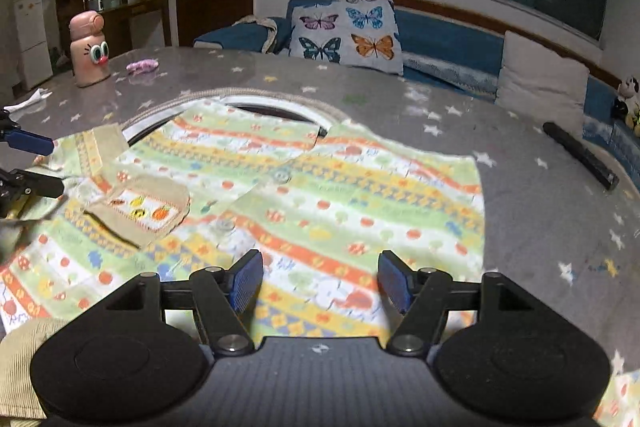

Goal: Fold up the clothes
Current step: 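Release the shirt from both grippers, laying it flat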

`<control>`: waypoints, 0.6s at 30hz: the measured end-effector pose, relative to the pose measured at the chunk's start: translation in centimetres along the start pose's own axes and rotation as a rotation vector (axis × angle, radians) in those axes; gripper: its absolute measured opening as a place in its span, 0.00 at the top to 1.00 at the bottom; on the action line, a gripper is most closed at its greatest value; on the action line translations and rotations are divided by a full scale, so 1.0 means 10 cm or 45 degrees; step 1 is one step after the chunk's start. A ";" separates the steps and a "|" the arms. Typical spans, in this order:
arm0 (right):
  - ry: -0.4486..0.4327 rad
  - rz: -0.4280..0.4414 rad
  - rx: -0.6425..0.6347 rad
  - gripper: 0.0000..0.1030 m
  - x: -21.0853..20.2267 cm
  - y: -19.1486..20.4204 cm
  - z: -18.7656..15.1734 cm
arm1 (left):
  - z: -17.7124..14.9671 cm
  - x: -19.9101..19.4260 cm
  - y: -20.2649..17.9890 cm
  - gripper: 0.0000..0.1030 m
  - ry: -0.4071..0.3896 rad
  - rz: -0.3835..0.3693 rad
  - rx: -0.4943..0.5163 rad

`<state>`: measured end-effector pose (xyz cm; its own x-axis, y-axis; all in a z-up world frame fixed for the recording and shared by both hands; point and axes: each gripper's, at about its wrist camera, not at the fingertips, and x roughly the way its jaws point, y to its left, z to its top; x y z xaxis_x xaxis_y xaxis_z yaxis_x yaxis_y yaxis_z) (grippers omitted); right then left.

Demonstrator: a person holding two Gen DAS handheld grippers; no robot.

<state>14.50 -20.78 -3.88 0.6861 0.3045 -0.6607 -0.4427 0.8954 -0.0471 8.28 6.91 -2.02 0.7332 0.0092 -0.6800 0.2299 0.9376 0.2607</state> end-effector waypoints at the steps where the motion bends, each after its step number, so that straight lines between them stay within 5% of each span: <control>1: 0.001 -0.003 0.012 0.34 0.01 0.00 -0.02 | -0.03 0.01 0.00 0.51 0.004 0.022 0.009; 5: -0.002 -0.030 0.057 0.27 0.02 -0.03 -0.07 | -0.13 -0.02 0.09 0.76 -0.018 0.109 -0.071; 13: -0.007 -0.060 0.083 0.19 0.03 -0.05 -0.10 | -0.50 -0.28 0.69 0.74 -0.055 0.300 -0.633; 18: -0.008 -0.070 0.088 0.18 0.02 -0.04 -0.10 | -0.75 -0.38 0.89 0.71 -0.013 0.385 -0.753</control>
<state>14.28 -21.37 -4.74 0.7119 0.2557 -0.6540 -0.3635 0.9311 -0.0316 2.74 17.78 -2.23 0.7172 0.3010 -0.6286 -0.3746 0.9270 0.0165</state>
